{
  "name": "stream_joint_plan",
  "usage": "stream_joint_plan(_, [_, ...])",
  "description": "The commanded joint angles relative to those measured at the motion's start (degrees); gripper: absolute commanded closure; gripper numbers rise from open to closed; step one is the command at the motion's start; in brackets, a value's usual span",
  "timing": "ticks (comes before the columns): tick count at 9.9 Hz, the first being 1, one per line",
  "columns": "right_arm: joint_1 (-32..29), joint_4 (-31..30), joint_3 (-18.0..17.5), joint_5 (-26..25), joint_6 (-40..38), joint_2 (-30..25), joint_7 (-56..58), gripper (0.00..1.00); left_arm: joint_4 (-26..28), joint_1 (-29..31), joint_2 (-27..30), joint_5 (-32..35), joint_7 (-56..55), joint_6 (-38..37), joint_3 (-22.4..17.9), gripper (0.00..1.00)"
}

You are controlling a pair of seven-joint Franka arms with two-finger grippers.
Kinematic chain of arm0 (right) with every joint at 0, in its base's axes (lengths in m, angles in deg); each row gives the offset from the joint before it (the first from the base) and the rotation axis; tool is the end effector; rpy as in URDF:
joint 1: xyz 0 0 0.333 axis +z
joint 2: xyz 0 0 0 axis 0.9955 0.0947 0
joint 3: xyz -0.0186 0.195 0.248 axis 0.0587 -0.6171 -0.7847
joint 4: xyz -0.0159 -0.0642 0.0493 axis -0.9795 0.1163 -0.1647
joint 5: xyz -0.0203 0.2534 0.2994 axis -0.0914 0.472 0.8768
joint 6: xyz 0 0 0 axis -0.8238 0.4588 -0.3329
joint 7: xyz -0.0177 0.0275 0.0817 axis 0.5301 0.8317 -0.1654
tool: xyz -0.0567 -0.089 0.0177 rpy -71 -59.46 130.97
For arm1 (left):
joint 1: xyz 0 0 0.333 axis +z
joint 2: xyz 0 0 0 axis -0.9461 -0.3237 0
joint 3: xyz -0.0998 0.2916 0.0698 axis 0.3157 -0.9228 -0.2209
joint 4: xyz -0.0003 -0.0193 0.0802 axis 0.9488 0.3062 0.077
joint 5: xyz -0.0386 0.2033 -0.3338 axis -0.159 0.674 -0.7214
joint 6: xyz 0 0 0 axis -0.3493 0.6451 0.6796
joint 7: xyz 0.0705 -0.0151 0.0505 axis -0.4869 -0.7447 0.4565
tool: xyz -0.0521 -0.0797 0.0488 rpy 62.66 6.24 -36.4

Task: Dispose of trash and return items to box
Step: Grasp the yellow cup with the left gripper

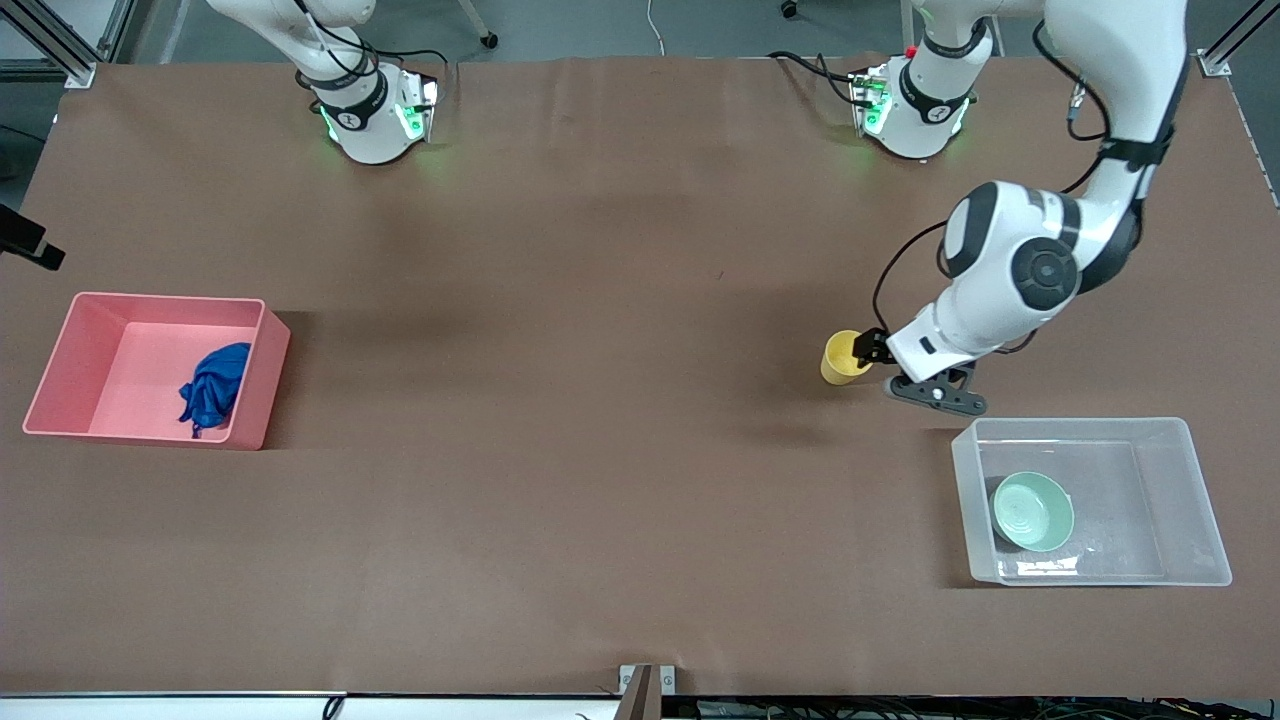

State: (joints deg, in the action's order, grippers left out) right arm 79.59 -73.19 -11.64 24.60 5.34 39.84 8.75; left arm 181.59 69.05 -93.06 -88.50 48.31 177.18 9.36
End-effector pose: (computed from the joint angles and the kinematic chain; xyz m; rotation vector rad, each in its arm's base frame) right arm 0.5460 -0.0818 0.6556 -3.1177 0.2548 0.0231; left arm 0.5455 -0.1551 0.2773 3.0188 -0.3779 -0.0671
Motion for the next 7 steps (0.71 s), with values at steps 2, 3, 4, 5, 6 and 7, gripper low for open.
stream_joint_plan(2, [0.9,-1.0,-0.4,-1.2,1.6,-0.6,-1.5,0.00,2.5,0.0,-4.5,1.4,-0.2,2.8,1.1,0.02])
stream_joint_plan(3, [0.9,-1.1,-0.4,-1.1,1.6,-0.6,-1.2,0.00,2.8,0.0,-4.8,1.4,-0.2,2.8,1.1,0.02])
stream_joint_plan(4, [0.6,-1.1,-0.3,-0.9,1.5,-0.7,2.1,0.00,3.0,0.0,-5.5,1.5,-0.1,3.1,1.1,0.18])
stream_joint_plan(5, [-0.6,-1.2,-0.3,0.0,1.5,-0.7,3.3,0.00,3.0,0.0,-6.2,1.5,0.0,4.9,1.1,0.65])
stream_joint_plan(6, [-0.6,-1.4,-0.3,0.2,1.6,-0.9,3.2,0.00,2.9,-0.1,-7.1,1.5,-0.1,6.4,1.1,0.96])
stream_joint_plan(7, [-0.5,-1.5,-0.4,0.1,1.8,-1.0,3.2,0.00,2.9,-0.1,-7.6,1.5,-0.1,7.3,1.1,1.00])
